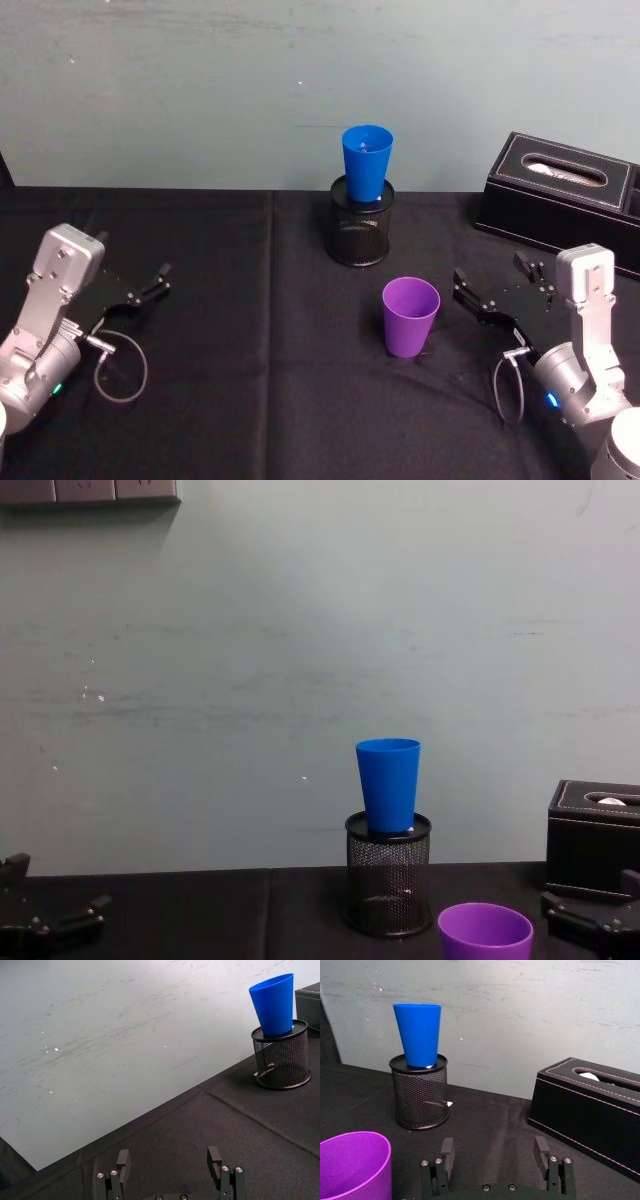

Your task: Pick up one cup with a gripper and tap it against the other cup.

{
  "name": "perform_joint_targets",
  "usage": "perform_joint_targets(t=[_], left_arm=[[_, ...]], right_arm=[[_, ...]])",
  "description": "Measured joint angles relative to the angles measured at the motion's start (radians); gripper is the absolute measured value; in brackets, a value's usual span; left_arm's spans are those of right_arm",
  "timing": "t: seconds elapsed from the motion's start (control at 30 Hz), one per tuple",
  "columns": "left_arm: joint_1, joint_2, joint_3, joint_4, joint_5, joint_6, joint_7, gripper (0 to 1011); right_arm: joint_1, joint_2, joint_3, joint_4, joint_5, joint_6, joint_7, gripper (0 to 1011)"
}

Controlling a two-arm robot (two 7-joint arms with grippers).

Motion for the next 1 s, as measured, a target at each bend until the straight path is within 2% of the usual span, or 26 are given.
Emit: perform_joint_targets(t=[0.4,1.0], left_arm=[[0.000,0.000,0.000,0.000,0.000,0.000,0.000,1011],[0.000,0.000,0.000,0.000,0.000,0.000,0.000,1011]], right_arm=[[0.008,-0.007,0.010,0.012,-0.007,0.035,0.009,1004],[0.007,-0.006,0.010,0.010,-0.006,0.031,0.009,1004]])
